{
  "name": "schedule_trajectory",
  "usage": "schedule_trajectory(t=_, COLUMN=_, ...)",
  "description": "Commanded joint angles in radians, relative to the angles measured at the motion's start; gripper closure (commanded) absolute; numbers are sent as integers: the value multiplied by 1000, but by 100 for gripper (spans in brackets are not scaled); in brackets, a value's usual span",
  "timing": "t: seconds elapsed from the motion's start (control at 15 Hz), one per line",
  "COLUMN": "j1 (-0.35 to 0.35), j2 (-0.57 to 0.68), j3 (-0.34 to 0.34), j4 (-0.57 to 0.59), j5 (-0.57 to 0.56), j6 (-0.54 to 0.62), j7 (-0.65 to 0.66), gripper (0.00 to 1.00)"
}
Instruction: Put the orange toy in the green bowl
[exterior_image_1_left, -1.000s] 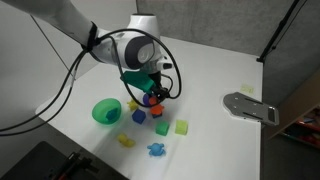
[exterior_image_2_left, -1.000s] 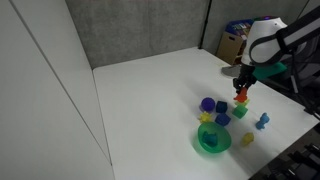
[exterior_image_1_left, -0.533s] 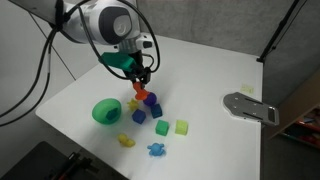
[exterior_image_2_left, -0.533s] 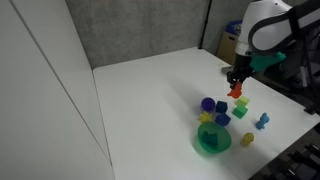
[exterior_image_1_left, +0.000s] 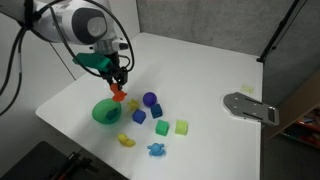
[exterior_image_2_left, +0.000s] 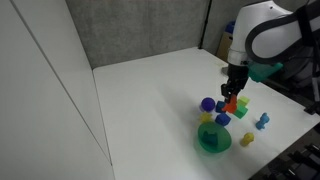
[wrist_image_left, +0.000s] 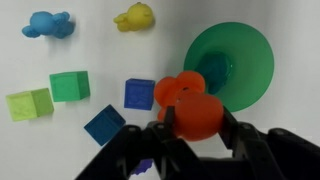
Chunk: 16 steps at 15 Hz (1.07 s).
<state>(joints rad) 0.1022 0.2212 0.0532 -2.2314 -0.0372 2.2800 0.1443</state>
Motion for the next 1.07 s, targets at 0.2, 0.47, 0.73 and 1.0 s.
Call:
schedule_trajectory(t=0.2, j1=8, j2=-2, j3=71, j4=-108, j5=122, j6=57, j7=-111, gripper=80)
schedule_trajectory(t=0.47, j1=35, j2=33, j3=96, j4=-154, j5=114, j6=182, j7=-102, gripper=80)
schedule_trajectory(t=0.73, j1=52, j2=90, j3=108, j4=-163, j5=115, j6=291, j7=-97, gripper=80)
schedule_trajectory(t=1.0, j1=66, j2=133, j3=92, j4=-145, j5=88, j6=351, j7=-71, gripper=80)
